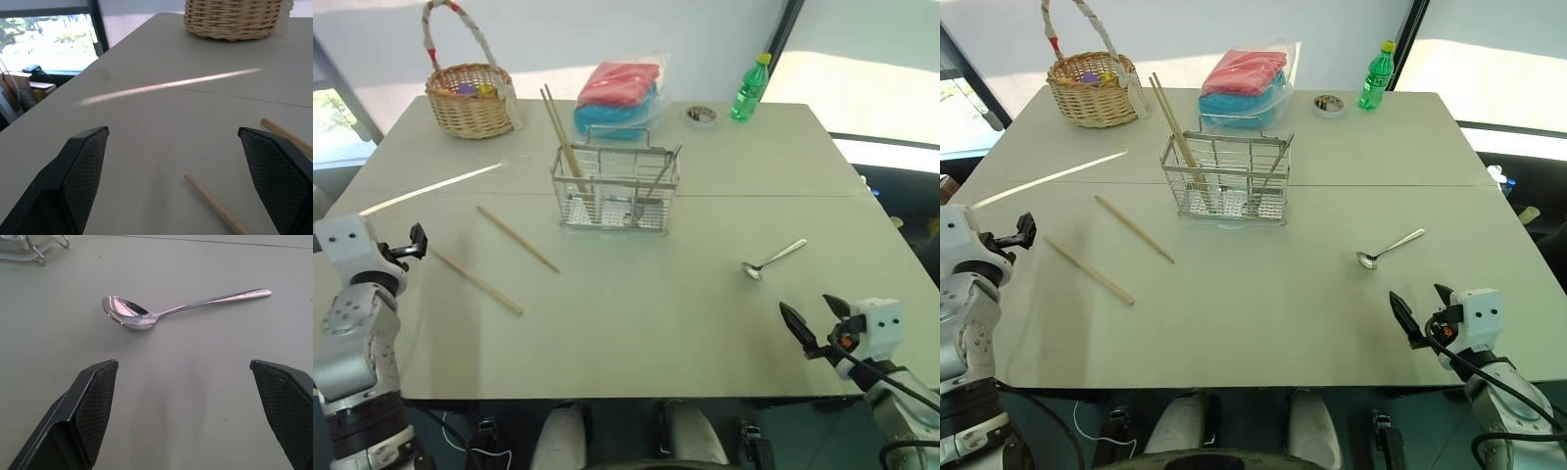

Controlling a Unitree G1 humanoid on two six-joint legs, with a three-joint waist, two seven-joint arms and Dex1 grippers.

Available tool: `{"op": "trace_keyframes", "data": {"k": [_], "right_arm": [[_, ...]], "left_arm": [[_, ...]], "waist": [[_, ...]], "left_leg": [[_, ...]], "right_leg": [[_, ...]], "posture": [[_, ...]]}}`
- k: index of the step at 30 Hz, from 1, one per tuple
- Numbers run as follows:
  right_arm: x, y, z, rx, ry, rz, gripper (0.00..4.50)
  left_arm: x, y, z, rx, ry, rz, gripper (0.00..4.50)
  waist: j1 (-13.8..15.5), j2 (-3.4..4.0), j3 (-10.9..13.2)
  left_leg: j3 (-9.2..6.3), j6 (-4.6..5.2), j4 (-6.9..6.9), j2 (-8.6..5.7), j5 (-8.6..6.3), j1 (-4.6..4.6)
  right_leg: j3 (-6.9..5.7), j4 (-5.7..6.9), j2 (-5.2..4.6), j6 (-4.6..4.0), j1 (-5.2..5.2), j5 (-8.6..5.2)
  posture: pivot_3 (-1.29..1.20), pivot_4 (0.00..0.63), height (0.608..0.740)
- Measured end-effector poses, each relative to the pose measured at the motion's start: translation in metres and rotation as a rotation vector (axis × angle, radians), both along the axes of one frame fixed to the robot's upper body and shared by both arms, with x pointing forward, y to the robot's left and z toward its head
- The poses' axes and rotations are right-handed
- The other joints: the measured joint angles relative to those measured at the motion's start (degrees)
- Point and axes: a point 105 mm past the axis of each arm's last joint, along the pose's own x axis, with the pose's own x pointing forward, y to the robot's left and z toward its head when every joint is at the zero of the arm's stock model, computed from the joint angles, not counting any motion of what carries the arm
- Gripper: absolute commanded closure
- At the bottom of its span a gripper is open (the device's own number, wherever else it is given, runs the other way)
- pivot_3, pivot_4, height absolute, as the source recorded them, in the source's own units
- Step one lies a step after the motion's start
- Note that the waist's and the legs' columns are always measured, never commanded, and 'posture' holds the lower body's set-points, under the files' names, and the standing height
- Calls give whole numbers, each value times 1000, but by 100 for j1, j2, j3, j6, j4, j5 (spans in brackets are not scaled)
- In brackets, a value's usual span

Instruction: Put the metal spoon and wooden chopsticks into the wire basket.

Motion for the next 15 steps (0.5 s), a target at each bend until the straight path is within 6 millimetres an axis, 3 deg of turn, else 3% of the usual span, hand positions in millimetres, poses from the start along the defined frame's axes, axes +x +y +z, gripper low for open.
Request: {"op": "trace_keyframes", "data": {"k": [15], "right_arm": [[4,1,2,2,-13,3,0]], "left_arm": [[-2,2,-3,6,16,8,19]], "waist": [[0,0,0]], "left_leg": [[1,0,1,-1,0,0]], "right_leg": [[0,1,0,0,1,0]], "posture": [[0,150,723]]}}
